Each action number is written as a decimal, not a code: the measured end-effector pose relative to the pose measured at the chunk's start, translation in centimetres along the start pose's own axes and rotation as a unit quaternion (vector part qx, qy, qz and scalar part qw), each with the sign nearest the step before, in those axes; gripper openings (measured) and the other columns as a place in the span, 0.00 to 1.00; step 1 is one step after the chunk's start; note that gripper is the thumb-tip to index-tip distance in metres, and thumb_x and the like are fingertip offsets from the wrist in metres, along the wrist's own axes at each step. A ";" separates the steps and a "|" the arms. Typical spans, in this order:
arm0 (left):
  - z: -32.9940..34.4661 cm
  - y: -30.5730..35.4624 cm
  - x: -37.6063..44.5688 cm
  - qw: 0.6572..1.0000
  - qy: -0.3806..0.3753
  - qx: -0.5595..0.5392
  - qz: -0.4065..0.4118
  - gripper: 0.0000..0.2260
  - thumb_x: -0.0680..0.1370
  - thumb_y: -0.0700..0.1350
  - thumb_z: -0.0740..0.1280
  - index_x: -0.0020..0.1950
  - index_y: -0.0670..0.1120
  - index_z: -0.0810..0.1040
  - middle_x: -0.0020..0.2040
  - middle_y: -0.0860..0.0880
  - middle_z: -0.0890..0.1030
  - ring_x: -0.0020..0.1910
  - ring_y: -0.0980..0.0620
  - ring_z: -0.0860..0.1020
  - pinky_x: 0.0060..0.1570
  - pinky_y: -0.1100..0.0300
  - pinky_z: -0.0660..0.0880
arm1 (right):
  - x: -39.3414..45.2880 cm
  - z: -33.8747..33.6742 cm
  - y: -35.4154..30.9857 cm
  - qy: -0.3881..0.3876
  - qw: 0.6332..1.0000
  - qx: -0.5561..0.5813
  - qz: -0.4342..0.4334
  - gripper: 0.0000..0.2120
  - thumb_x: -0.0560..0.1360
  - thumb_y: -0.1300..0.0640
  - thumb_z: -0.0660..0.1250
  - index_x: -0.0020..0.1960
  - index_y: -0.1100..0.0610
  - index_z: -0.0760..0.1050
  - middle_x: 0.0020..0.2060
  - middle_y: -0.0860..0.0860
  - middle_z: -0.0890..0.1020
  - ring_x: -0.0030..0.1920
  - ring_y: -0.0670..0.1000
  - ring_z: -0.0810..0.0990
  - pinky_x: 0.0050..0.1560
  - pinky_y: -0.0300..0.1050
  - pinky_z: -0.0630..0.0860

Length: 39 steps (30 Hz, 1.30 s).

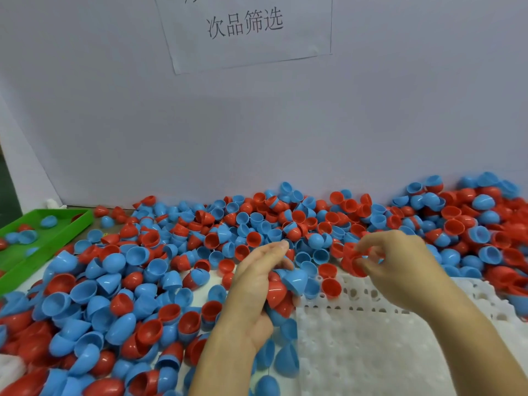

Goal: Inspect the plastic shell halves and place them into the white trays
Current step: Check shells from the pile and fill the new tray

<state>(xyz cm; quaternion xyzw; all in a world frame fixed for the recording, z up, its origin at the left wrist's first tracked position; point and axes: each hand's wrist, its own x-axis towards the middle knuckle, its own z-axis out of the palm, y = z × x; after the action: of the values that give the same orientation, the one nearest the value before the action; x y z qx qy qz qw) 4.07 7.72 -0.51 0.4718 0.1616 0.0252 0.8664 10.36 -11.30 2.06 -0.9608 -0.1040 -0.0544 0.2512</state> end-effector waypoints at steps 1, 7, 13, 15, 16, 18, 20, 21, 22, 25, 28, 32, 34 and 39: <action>0.0 0.0 0.0 1.000 -0.001 0.000 0.000 0.10 0.75 0.46 0.74 0.51 0.43 0.80 0.39 0.44 0.79 0.29 0.48 0.78 0.25 0.57 0.74 | 0.0 0.7 0.0 -0.013 1.000 -0.024 0.011 0.08 0.76 0.58 0.70 0.49 0.46 0.83 0.38 0.44 0.80 0.36 0.46 0.79 0.35 0.40 0.76; 0.2 0.3 -0.1 0.999 0.006 -0.030 -0.012 0.18 0.67 0.48 0.74 0.54 0.42 0.82 0.38 0.44 0.80 0.29 0.46 0.77 0.26 0.56 0.75 | 0.3 3.3 -0.1 -0.073 0.990 -0.111 0.035 0.11 0.75 0.59 0.70 0.52 0.45 0.82 0.49 0.46 0.83 0.46 0.49 0.81 0.49 0.49 0.83; 0.3 0.3 -0.2 0.999 0.017 -0.040 -0.016 0.10 0.76 0.46 0.70 0.54 0.42 0.82 0.38 0.44 0.80 0.30 0.46 0.77 0.26 0.56 0.75 | 0.3 3.1 -0.2 -0.078 0.989 -0.119 0.038 0.08 0.75 0.58 0.70 0.51 0.47 0.82 0.47 0.47 0.83 0.43 0.48 0.81 0.47 0.47 0.83; 0.3 0.4 -0.3 0.999 0.018 -0.041 -0.012 0.11 0.77 0.46 0.69 0.55 0.42 0.82 0.38 0.44 0.80 0.29 0.47 0.77 0.27 0.56 0.75 | 0.2 3.0 -0.2 -0.093 0.988 -0.124 0.029 0.10 0.76 0.58 0.69 0.55 0.47 0.81 0.50 0.47 0.83 0.46 0.49 0.81 0.49 0.47 0.83; 0.4 0.5 -0.3 0.999 0.020 -0.041 -0.011 0.11 0.77 0.46 0.69 0.56 0.42 0.81 0.38 0.44 0.80 0.29 0.47 0.77 0.27 0.57 0.75 | 0.2 2.8 -0.2 -0.095 0.987 -0.126 0.022 0.13 0.76 0.57 0.68 0.58 0.45 0.80 0.53 0.47 0.82 0.48 0.49 0.81 0.50 0.48 0.82; 0.4 0.5 -0.3 0.999 0.027 -0.045 -0.009 0.12 0.77 0.46 0.68 0.58 0.42 0.80 0.38 0.44 0.80 0.30 0.47 0.77 0.27 0.57 0.76 | 0.1 1.9 -0.3 -0.080 0.991 -0.107 0.006 0.16 0.77 0.56 0.68 0.63 0.44 0.76 0.55 0.46 0.81 0.48 0.49 0.81 0.50 0.47 0.82; 0.5 0.5 -0.3 0.998 0.037 -0.051 -0.004 0.11 0.78 0.45 0.68 0.58 0.42 0.80 0.36 0.45 0.80 0.30 0.48 0.78 0.27 0.57 0.76 | 0.0 0.8 -0.7 -0.075 0.996 -0.022 -0.044 0.16 0.77 0.48 0.69 0.64 0.42 0.74 0.46 0.40 0.80 0.43 0.44 0.81 0.45 0.39 0.80; 0.6 0.5 -0.3 0.998 0.044 -0.051 0.001 0.10 0.78 0.44 0.67 0.57 0.42 0.80 0.36 0.45 0.81 0.31 0.48 0.78 0.27 0.56 0.76 | -0.2 0.2 -1.3 -0.103 0.991 0.044 -0.078 0.17 0.74 0.42 0.70 0.62 0.37 0.73 0.41 0.39 0.80 0.41 0.43 0.81 0.41 0.36 0.78; 0.6 0.4 -0.3 0.997 0.052 -0.048 0.006 0.08 0.79 0.44 0.67 0.56 0.43 0.81 0.36 0.45 0.81 0.32 0.48 0.79 0.28 0.56 0.77 | -0.4 -0.3 -2.1 -0.148 0.978 0.108 -0.105 0.19 0.70 0.36 0.70 0.60 0.33 0.73 0.41 0.38 0.80 0.42 0.40 0.82 0.38 0.34 0.78; 0.6 0.2 -0.1 0.998 0.058 -0.027 0.012 0.07 0.78 0.42 0.66 0.54 0.45 0.82 0.43 0.43 0.83 0.39 0.46 0.81 0.35 0.53 0.78 | -0.9 0.3 -3.9 -0.188 0.951 0.164 -0.182 0.16 0.68 0.36 0.72 0.56 0.29 0.75 0.48 0.34 0.79 0.47 0.36 0.80 0.40 0.34 0.79; 0.7 0.0 -0.3 0.999 0.032 -0.012 0.006 0.08 0.78 0.41 0.66 0.55 0.46 0.82 0.47 0.41 0.86 0.36 0.47 0.83 0.34 0.54 0.78 | -0.9 1.2 -4.4 -0.090 0.962 0.165 -0.197 0.06 0.74 0.45 0.72 0.51 0.39 0.82 0.40 0.41 0.82 0.37 0.41 0.80 0.34 0.35 0.76; 0.7 0.2 -0.4 1.000 0.008 -0.006 0.005 0.10 0.80 0.39 0.63 0.58 0.45 0.82 0.51 0.41 0.86 0.42 0.44 0.86 0.30 0.54 0.78 | -0.4 0.7 -3.7 -0.002 0.963 0.232 -0.135 0.03 0.75 0.45 0.69 0.45 0.41 0.81 0.33 0.43 0.84 0.33 0.42 0.82 0.31 0.34 0.77; 0.7 0.2 -0.6 1.000 -0.007 0.005 0.002 0.11 0.81 0.39 0.63 0.60 0.44 0.80 0.51 0.42 0.87 0.42 0.44 0.86 0.30 0.56 0.79 | -0.2 0.5 -3.5 0.023 0.959 0.265 -0.101 0.04 0.75 0.43 0.68 0.45 0.42 0.80 0.32 0.42 0.84 0.33 0.40 0.83 0.31 0.31 0.77; 0.8 0.3 -0.7 0.998 -0.042 0.040 0.017 0.10 0.79 0.49 0.69 0.56 0.47 0.85 0.52 0.45 0.86 0.42 0.46 0.85 0.30 0.56 0.78 | -0.6 0.7 -4.0 -0.047 0.953 0.287 -0.087 0.04 0.77 0.46 0.67 0.48 0.45 0.77 0.33 0.44 0.85 0.33 0.43 0.85 0.34 0.38 0.81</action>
<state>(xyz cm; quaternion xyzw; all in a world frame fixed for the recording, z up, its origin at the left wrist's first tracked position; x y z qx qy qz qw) 3.68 7.05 0.32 0.5092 0.1183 0.0133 0.8524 8.85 -7.62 3.22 -0.8368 -0.2103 0.0009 0.5055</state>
